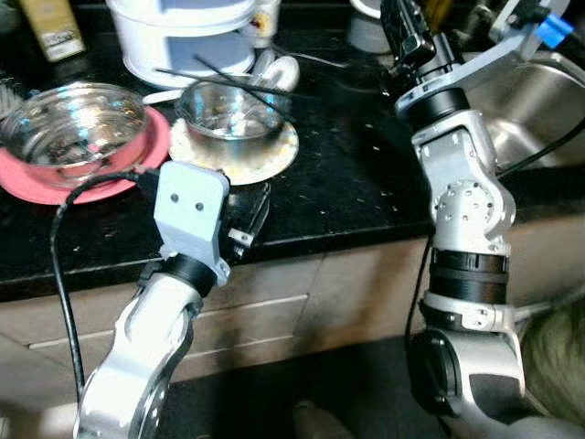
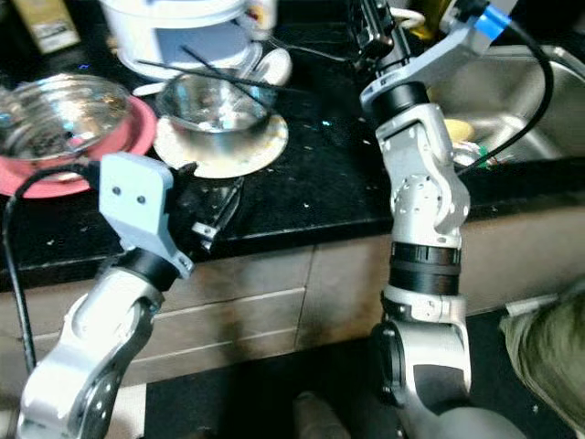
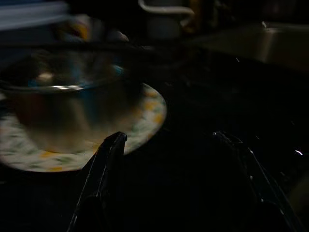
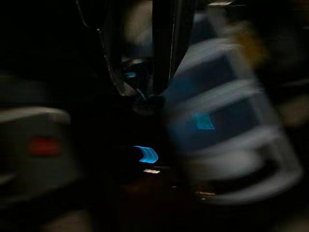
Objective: Kitchen organization
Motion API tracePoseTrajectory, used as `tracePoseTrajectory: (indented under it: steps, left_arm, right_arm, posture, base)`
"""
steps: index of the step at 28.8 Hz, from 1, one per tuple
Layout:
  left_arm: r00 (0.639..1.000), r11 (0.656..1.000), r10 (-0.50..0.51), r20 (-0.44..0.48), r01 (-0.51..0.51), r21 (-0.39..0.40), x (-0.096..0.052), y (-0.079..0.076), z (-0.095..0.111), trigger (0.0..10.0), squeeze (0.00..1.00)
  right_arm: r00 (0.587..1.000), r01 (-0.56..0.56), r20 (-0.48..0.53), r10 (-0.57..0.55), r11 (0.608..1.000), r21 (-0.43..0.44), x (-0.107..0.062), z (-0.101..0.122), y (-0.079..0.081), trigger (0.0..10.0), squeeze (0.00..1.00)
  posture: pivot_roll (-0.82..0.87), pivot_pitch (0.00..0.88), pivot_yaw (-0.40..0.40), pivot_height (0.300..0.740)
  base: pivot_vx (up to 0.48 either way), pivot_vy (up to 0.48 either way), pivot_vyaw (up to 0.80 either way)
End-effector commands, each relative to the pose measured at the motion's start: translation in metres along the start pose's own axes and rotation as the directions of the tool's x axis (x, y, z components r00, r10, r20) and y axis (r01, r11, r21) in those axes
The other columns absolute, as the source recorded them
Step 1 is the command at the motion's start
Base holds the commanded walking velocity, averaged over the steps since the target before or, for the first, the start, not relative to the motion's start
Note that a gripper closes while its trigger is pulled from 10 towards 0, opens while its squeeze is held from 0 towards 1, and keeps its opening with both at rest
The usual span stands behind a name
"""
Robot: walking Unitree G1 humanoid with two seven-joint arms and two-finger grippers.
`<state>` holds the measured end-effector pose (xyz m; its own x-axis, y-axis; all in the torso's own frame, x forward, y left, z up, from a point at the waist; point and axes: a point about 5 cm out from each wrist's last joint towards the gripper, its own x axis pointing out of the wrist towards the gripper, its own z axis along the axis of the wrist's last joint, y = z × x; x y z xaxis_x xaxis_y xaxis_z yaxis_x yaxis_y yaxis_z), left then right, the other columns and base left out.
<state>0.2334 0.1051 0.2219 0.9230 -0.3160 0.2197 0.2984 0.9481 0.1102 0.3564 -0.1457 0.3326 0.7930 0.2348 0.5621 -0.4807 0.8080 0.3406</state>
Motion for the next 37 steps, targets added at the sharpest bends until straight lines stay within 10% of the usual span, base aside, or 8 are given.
tracePoseTrajectory:
  steps: [1, 11, 16, 37]
  left_arm:
    - [1.000, 1.000, -0.025, -0.011, 0.025, 0.004, -0.001, -0.005, -0.003, 10.0, 0.00]
    - [1.000, 0.999, -0.024, -0.013, 0.024, 0.028, 0.001, -0.007, -0.005, 10.0, 0.00]
    - [1.000, 0.998, -0.011, -0.015, 0.012, 0.062, 0.004, -0.008, -0.007, 10.0, 0.00]
    - [0.999, 0.999, 0.039, -0.002, -0.039, 0.038, 0.011, 0.001, -0.004, 10.0, 0.00]
  right_arm:
    - [0.999, 0.043, 0.026, -0.042, 0.997, -0.060, 0.000, 0.007, -0.006, 10.0, 0.00]
    - [0.995, 0.090, -0.013, -0.095, 0.970, -0.227, -0.001, -0.002, -0.012, 10.0, 0.00]
    - [0.984, 0.108, -0.082, -0.159, 0.893, -0.437, -0.002, -0.017, -0.019, 10.0, 0.00]
    - [0.993, -0.002, -0.110, -0.046, 0.917, -0.398, -0.003, -0.029, 0.002, 10.0, 0.00]
  posture:
    - [0.07, 0.113, -0.065, 0.740]
    - [0.07, 0.097, -0.063, 0.740]
    - [0.07, 0.086, -0.063, 0.740]
    - [0.06, 0.096, -0.060, 0.740]
  base:
    - [0.000, 0.000, -0.80]
    - [0.000, 0.000, -0.80]
    - [0.000, 0.000, -0.80]
    - [0.000, -0.024, -0.15]
